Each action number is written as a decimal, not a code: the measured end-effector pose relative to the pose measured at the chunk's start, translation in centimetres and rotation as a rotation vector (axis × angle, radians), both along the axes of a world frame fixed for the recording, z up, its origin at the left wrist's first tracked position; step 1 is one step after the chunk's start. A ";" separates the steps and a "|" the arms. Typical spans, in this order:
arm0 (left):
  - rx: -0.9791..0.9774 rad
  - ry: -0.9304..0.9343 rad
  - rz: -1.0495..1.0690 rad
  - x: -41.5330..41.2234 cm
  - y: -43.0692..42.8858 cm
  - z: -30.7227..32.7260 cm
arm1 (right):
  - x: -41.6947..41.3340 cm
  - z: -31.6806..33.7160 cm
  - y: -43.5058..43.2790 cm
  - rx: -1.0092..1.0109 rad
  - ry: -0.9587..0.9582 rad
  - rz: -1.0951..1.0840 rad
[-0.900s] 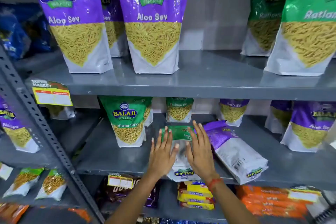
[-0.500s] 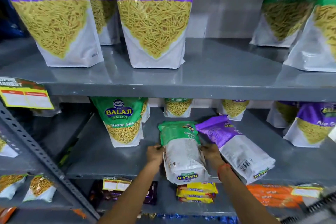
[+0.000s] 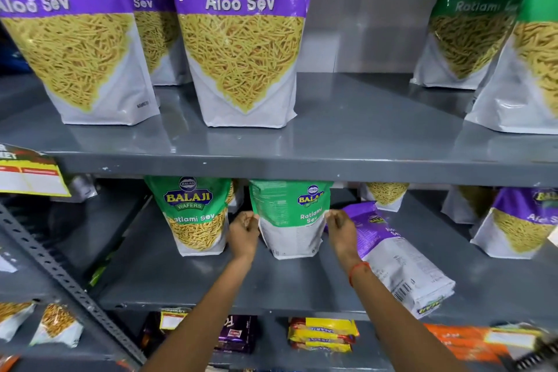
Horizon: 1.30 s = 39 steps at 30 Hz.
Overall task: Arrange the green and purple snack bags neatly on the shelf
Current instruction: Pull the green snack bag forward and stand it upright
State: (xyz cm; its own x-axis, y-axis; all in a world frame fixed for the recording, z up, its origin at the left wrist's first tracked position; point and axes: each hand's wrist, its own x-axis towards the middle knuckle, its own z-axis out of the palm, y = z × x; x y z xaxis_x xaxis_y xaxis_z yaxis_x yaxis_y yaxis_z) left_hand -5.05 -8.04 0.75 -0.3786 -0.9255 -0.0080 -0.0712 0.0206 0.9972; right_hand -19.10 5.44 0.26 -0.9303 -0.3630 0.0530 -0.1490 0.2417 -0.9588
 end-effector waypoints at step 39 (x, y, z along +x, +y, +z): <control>0.032 -0.050 -0.505 0.3 -1.6 -3.8 | 1.4 -4.5 1.3 -0.042 -0.175 0.401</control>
State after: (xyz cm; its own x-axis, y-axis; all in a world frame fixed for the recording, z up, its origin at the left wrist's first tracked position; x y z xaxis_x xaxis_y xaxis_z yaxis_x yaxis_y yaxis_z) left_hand -4.75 -9.64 -3.03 -0.7774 -0.6259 -0.0627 -0.1081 0.0347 0.9935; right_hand -17.69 6.69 -4.20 -0.7125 -0.6981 -0.0703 -0.0573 0.1577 -0.9858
